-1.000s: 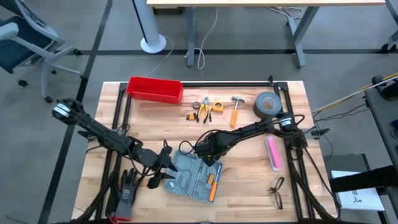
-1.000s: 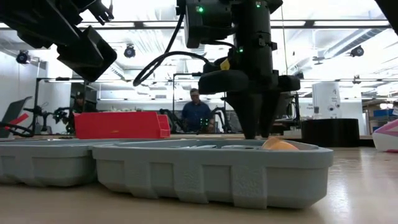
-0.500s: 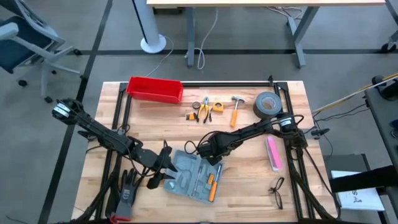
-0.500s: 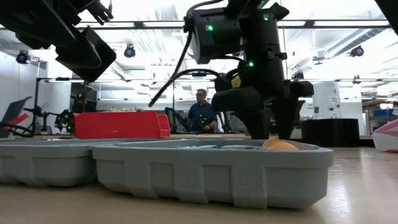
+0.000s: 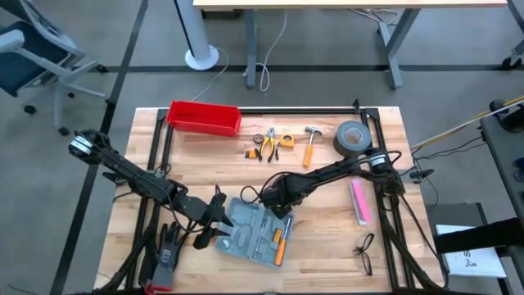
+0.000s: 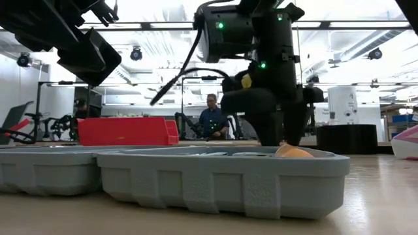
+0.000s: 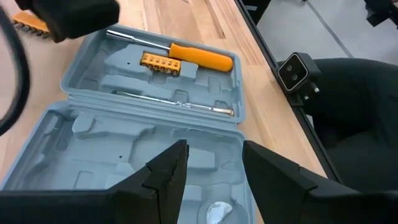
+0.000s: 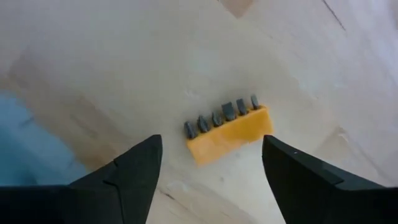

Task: Prefit tool cases
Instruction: Put the set of interchangeable screwdriver bits into the gray toolbox

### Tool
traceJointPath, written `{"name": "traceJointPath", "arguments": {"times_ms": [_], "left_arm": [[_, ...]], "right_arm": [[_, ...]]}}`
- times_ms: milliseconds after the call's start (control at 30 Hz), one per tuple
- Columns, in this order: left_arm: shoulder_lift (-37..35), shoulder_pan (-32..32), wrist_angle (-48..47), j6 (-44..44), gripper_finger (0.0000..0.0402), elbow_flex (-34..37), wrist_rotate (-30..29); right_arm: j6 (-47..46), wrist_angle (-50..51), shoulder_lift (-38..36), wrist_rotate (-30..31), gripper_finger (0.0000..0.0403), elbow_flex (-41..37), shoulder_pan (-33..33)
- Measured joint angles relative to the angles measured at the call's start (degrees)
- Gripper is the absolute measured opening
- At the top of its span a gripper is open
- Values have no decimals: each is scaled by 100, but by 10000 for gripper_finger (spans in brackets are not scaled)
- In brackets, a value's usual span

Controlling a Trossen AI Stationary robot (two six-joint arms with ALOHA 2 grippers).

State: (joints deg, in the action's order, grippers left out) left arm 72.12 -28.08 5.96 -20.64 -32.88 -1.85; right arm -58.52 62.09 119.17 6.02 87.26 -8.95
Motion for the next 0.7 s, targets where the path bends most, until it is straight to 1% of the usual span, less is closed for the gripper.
{"name": "traceJointPath", "arguments": {"times_ms": [167, 367, 700], "left_arm": [[0, 0, 0, -63, 162, 1, 3], [-1, 0, -2, -138, 162, 1, 1], [-1, -2, -66, -204, 162, 1, 5]], "right_arm": [[533, 127, -144, -59, 263, -7, 9], [1009, 126, -190, -117, 271, -59, 182], [1443, -167, -192, -460, 279, -338, 313]]}}
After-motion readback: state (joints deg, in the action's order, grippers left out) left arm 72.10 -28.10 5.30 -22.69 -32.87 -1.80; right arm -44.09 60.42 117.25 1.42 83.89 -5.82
